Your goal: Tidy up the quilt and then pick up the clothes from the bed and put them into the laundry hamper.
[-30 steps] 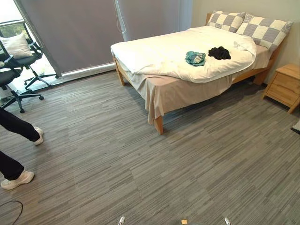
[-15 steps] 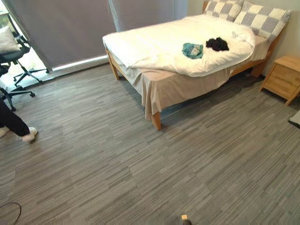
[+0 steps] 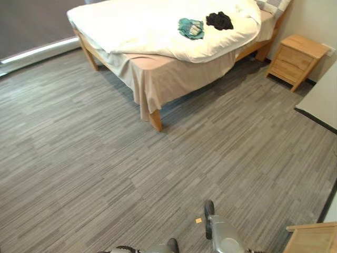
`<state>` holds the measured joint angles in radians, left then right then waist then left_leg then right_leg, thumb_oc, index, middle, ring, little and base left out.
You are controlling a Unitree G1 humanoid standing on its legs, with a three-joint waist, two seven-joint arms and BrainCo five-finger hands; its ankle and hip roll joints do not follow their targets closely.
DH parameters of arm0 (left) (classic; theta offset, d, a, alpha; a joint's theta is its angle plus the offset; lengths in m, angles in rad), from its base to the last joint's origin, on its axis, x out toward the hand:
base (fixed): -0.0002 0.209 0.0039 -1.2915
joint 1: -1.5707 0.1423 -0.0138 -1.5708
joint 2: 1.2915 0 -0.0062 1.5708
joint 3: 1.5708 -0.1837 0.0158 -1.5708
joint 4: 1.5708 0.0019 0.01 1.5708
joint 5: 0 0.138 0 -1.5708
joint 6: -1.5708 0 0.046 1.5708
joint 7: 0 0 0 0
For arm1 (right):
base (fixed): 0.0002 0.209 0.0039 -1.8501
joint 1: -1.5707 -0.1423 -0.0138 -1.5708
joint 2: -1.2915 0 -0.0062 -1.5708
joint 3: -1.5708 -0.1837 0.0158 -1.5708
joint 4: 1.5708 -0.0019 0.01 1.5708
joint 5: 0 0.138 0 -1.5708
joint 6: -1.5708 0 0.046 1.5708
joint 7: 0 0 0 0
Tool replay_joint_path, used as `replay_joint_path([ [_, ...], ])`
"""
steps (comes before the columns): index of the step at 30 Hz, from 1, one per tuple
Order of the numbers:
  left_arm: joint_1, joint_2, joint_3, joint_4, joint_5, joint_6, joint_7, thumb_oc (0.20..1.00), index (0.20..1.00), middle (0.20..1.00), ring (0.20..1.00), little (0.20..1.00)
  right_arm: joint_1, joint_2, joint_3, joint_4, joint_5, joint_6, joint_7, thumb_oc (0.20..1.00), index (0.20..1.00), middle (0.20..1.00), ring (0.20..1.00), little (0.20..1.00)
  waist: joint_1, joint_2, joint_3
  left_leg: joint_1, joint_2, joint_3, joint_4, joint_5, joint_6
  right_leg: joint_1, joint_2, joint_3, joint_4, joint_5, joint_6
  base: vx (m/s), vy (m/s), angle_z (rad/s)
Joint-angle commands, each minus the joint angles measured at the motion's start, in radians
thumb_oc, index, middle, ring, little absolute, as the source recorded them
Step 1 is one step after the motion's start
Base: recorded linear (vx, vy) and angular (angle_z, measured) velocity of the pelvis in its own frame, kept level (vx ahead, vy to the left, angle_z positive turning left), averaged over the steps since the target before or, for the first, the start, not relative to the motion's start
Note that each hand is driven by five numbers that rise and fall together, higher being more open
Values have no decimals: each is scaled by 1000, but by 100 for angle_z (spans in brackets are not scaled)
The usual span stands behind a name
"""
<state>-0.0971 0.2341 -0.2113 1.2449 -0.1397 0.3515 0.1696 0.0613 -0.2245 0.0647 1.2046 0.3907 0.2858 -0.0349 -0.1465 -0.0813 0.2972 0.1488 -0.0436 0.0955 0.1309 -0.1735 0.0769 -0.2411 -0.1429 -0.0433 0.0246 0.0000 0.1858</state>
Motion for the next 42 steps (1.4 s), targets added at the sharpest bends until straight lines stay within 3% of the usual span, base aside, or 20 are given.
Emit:
replay_joint_path([
  [1,46,2,-14,-3,47,19,-16,1000,1000,1000,1000,1000,-9,-31,-6,4,-53,4,51,1000,1000,1000,1000,1000,-27,20,5,54,-21,33,84,-122,26,-22,24,-16,-9,193,30,662,-311,44],
  [6,64,-3,0,12,88,59,-20,1000,1000,1000,1000,1000,-4,-39,-12,21,-90,25,82,1000,1000,1000,1000,1000,-44,32,-24,73,8,51,166,-181,1,-5,32,16,64,136,-10,561,-221,39],
  [7,73,-3,-6,16,119,49,-44,1000,1000,1000,1000,1000,3,-46,-15,34,-110,-9,92,1000,1000,1000,1000,1000,-59,48,-53,94,40,68,223,-173,-30,-5,43,29,114,112,-39,486,-164,34],
  [9,80,-5,-4,13,123,28,-45,1000,1000,1000,1000,1000,6,-51,-19,27,-114,-49,106,1000,1000,1000,1000,1000,-70,66,-77,114,67,94,269,-119,-59,-4,56,8,139,94,-59,525,-170,20],
  [10,88,-14,3,7,102,10,-32,1000,1000,1000,1000,1000,-1,-59,-21,2,-138,-66,112,1000,1000,1000,1000,1000,-77,89,-98,92,105,112,364,15,-106,15,84,-5,136,74,-89,439,-149,42],
  [11,86,-19,3,3,91,6,-22,1000,1000,1000,1000,1000,-9,-67,-16,-7,-136,-68,108,1000,1000,1000,1000,1000,-76,94,-101,61,130,120,436,56,-116,32,94,-6,133,60,-108,481,-192,50],
  [12,79,-26,2,-5,57,6,3,1000,1000,1000,1000,1000,-22,-76,-10,-20,-146,-78,104,1000,1000,1000,1000,1000,-67,81,-104,-2,151,131,514,91,-120,57,90,-1,124,48,-129,331,-142,31],
  [14,56,-34,-6,-19,4,20,31,1000,1000,1000,1000,1000,-56,-96,-6,-29,-128,-103,98,1000,1000,1000,1000,1000,-46,82,-90,-123,174,119,548,84,-116,105,92,-7,116,24,-143,329,-57,20],
  [16,32,-36,-24,-31,-7,46,22,1000,1000,1000,1000,1000,-92,-108,5,-54,-74,-139,103,1000,1000,1000,1000,1000,-16,85,-71,-197,135,93,365,100,-102,139,91,-4,103,17,-133,341,90,47],
  [20,40,-29,-34,-24,1,76,-20,1000,1000,1000,1000,1000,-84,-114,46,-169,-33,-124,67,1000,1000,1000,1000,1000,56,82,-11,-417,118,31,48,302,-128,281,120,34,53,-24,-145,408,113,29],
  [21,49,-27,-35,-22,2,73,-29,1000,1000,1000,1000,1000,-79,-114,55,-174,-32,-119,62,1000,1000,1000,1000,1000,69,80,-2,-432,117,0,-10,305,-126,299,126,51,50,-32,-146,490,165,-20],
  [24,55,-31,-34,-10,-10,54,-81,1000,1000,1000,1000,1000,-83,-113,72,-130,-71,-152,73,1000,1000,1000,1000,1000,90,79,26,-451,127,-39,-73,282,-112,301,136,92,83,-78,-143,306,202,-100],
  [28,58,-41,-36,-6,20,42,-87,1000,1000,1000,1000,1000,-59,-82,52,-69,-16,-162,37,1000,1000,1000,1000,1000,116,80,-3,-419,129,-7,-10,239,-96,331,74,30,232,-196,-101,412,144,-92],
  [29,69,-31,-39,-3,2,13,-50,1000,1000,1000,1000,1000,-22,-51,34,-74,-18,-209,46,1000,1000,1000,1000,1000,121,79,-31,-366,116,26,-7,222,-68,277,6,-63,467,-133,-63,491,94,-19],
  [32,70,-26,-40,-1,-24,8,-36,1000,1000,1000,1000,1000,-17,-40,40,-89,-25,-232,42,1000,1000,1000,1000,1000,127,81,-41,-338,106,40,-15,210,-56,242,-42,-95,506,-82,-60,365,46,-58],
  [33,71,-18,-31,-4,-39,10,-30,1000,1000,1000,1000,1000,-23,-24,66,-128,-23,-243,20,1000,1000,1000,1000,1000,128,85,-47,-295,107,63,-16,187,-49,212,-99,-134,453,-56,-67,511,-133,-37],
  [34,63,-6,-36,-12,-32,9,-37,1000,1000,1000,1000,1000,-37,-24,88,-155,-3,-242,-2,1000,1000,1000,1000,1000,118,90,-41,-270,115,72,-7,170,-57,187,-91,-145,352,-79,-72,711,-275,-26],
  [37,38,10,-41,-25,-111,11,4,1000,1000,1000,1000,1000,-71,-31,100,-161,-6,-250,-3,1000,1000,1000,1000,1000,79,80,-21,-215,108,73,3,124,-61,123,-96,-78,183,32,-40,398,-277,-30],
  [39,19,19,-37,-20,-158,14,27,1000,1000,1000,1000,1000,-77,-21,101,-145,-28,-275,7,1000,1000,1000,1000,1000,31,64,-4,-159,98,39,8,67,-53,63,-86,56,28,141,-4,571,-451,38],
  [42,8,26,-43,-11,-166,29,44,1000,1000,1000,1000,1000,-65,-5,106,-130,-30,-289,21,1000,1000,1000,1000,1000,-13,60,4,-125,104,-17,31,22,-40,26,-59,193,-29,165,8,610,-504,72],
])
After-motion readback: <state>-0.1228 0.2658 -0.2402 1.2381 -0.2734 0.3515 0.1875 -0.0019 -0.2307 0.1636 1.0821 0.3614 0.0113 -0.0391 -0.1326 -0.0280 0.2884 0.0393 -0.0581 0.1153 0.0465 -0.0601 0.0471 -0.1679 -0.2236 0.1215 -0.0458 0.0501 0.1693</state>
